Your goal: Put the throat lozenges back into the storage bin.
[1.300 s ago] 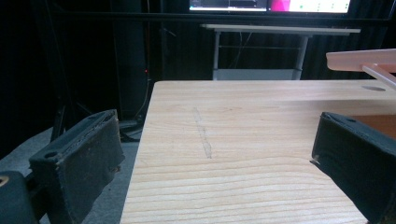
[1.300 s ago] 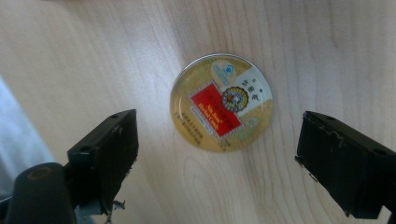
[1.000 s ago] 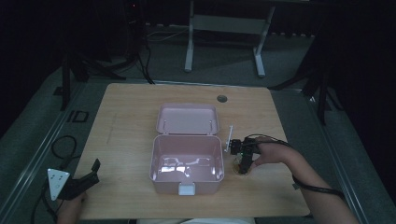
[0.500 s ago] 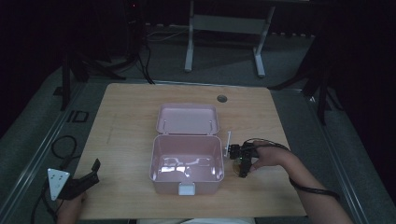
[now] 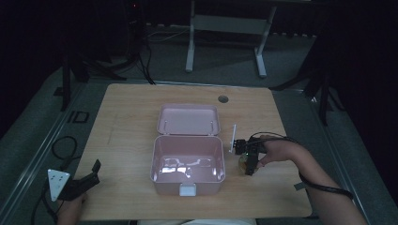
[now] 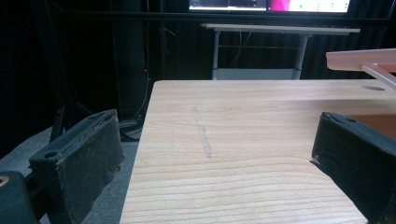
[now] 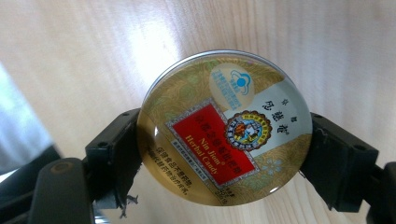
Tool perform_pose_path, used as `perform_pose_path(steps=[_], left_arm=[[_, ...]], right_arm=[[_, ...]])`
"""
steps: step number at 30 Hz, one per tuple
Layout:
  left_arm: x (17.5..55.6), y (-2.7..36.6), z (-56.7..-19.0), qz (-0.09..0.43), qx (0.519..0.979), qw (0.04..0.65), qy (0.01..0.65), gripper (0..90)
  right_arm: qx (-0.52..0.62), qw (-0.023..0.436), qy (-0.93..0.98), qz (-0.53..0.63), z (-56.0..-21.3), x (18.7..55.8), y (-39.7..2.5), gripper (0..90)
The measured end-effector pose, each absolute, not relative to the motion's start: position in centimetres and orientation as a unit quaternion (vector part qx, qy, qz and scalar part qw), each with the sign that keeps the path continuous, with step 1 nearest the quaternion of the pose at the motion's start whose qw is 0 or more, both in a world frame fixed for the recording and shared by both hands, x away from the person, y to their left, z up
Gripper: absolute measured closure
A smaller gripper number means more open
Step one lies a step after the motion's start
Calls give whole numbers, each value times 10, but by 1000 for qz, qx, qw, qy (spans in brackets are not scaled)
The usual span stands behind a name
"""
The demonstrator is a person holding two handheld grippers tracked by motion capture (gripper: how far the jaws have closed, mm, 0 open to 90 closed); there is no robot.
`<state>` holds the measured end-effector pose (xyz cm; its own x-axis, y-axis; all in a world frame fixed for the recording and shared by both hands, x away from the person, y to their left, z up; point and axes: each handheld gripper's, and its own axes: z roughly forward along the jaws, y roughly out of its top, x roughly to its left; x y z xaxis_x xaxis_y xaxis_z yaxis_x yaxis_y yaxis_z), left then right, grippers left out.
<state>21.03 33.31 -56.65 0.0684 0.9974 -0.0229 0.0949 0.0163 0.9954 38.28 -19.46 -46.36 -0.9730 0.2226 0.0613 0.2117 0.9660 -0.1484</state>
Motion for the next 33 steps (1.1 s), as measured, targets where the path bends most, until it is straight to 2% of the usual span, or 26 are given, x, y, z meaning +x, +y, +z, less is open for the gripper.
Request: perform_pose_path(steps=[7, 11, 16, 33], left_arm=[[210, 333, -567, 453, 534, 498, 511, 24], [210, 333, -567, 453, 534, 499, 511, 24], [210, 333, -567, 453, 534, 499, 511, 24], [210, 334, -567, 451, 533, 502, 511, 24]], right_arm=[[-125, 29, -990, 63, -422, 382, -198, 200], [-127, 15, -990, 66, -379, 378, -199, 200], [-126, -1, -991, 55, -345, 372, -196, 201], [-103, 11, -994, 47, -345, 367, -159, 200]])
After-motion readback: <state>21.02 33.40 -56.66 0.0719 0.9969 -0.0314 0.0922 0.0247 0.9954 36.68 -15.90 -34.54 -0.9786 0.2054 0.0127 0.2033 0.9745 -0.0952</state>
